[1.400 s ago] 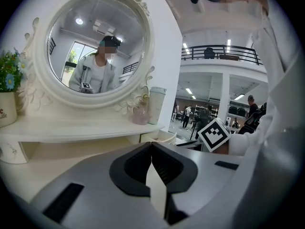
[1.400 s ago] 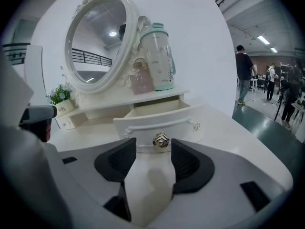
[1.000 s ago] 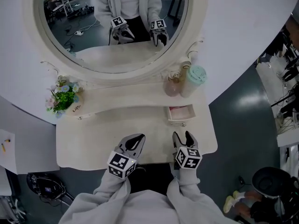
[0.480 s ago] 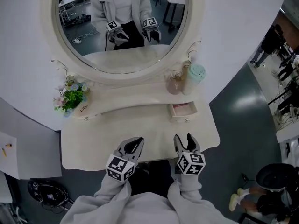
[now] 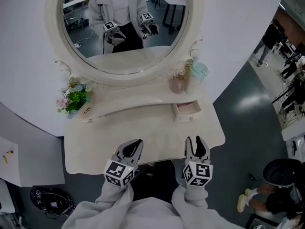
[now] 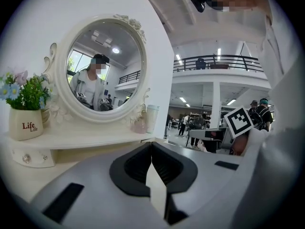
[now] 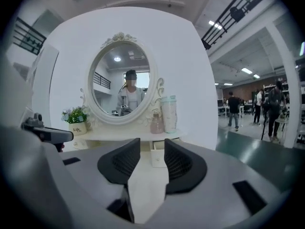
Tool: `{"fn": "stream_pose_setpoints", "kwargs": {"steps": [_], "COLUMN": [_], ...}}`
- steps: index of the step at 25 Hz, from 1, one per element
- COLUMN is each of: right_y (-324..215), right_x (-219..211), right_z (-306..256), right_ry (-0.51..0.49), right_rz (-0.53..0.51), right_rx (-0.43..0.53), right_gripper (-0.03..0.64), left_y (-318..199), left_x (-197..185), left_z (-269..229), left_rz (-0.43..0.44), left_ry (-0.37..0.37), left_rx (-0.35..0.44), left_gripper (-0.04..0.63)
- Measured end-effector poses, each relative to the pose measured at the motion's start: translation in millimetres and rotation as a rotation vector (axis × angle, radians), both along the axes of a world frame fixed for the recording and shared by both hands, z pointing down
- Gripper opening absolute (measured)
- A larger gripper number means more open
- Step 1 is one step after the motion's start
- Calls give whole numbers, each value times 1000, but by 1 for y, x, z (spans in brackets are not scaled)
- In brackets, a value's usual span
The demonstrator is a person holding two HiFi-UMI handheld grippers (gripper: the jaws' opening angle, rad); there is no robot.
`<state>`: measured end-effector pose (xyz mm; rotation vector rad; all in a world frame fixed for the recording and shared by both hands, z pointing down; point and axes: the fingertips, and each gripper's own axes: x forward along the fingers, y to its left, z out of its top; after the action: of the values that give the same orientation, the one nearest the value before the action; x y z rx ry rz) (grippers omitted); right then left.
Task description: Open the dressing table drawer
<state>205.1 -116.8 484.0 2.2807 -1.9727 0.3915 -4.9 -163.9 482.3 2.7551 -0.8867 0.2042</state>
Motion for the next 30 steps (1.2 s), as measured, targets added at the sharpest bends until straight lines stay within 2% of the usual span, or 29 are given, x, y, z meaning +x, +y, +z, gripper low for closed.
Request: {"fn": "stream_pose_setpoints", "kwargs": {"steps": [5, 7, 11, 17, 30], "right_y": [12, 15, 17, 17, 19], "right_x": [6, 4, 2, 8, 10], "right_z": [-16, -20, -22, -13, -13], "right_ry": [36, 23, 23, 39, 25], "right_rz": [43, 24, -3, 4, 6], "right_rx": [39, 51, 44, -17, -17], "right_gripper": [72, 54, 43, 34, 32], "left_y": [0, -1, -3, -7, -9], "left_x": [2, 5, 10, 14, 17], "left_z": [-5, -6, -9, -10, -14], "left_rz": [7, 9, 19, 22, 18], "left_ry": [-6, -6, -1, 3, 9], "left_rx": [28, 37, 41, 47, 59], "left_gripper": [17, 17, 17, 17, 17]}}
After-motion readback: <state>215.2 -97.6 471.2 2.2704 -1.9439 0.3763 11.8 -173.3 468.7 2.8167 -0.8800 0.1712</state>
